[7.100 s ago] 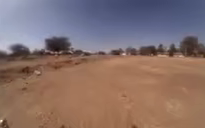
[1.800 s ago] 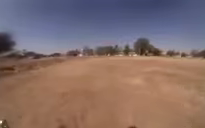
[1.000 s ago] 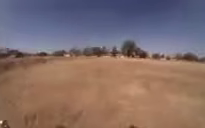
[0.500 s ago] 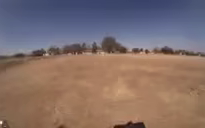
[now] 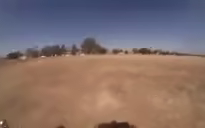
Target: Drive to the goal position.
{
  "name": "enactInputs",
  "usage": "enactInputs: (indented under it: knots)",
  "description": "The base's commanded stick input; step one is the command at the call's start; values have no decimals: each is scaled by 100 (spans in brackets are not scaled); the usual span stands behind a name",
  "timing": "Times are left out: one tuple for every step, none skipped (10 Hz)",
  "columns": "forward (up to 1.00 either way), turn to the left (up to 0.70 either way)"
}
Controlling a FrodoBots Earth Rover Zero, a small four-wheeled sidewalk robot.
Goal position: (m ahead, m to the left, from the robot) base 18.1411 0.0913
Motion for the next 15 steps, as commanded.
enactInputs:
  knots:
    - [70, -27]
    - [70, -27]
    - [70, -19]
    - [70, 0]
    - [70, 0]
    - [70, 0]
    - [70, 0]
    - [70, 0]
    - [70, 0]
    - [70, 0]
    - [70, 0]
    - [70, 0]
    - [70, 0]
    - [70, 0]
    - [70, 0]
